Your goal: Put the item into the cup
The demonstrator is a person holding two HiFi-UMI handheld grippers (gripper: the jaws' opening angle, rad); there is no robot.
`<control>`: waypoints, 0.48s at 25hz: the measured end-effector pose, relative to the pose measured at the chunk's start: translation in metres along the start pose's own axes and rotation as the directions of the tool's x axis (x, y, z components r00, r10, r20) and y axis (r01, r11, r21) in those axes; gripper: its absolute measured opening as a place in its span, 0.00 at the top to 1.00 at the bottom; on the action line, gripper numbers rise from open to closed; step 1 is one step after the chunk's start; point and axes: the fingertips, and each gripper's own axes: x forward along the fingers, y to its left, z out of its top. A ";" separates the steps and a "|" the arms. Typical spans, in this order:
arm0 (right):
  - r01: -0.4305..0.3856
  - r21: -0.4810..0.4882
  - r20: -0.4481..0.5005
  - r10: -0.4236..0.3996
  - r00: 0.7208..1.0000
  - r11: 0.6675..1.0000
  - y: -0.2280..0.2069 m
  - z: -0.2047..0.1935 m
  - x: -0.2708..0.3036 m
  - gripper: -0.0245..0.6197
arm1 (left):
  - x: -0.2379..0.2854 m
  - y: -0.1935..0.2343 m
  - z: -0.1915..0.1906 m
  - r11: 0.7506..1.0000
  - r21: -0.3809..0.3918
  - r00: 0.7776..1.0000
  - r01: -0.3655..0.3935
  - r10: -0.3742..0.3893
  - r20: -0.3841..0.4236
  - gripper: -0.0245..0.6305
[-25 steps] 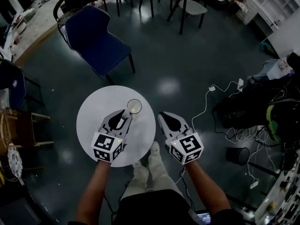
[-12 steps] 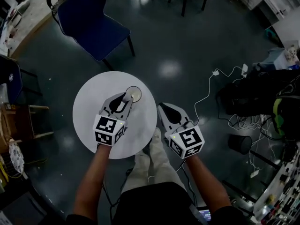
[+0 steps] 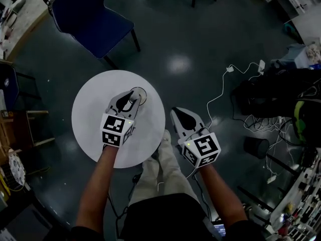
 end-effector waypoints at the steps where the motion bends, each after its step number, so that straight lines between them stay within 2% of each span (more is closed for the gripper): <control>1: 0.002 0.003 -0.004 -0.002 1.000 1.000 -0.003 -0.003 0.001 0.94 | 0.003 0.000 -0.002 1.000 -0.006 1.000 -0.003 0.003 -0.001 0.81; 12: 0.022 0.031 -0.026 -0.021 0.999 0.999 -0.010 -0.027 0.012 0.94 | 0.020 0.012 -0.032 0.999 0.020 0.999 -0.027 0.027 -0.042 0.81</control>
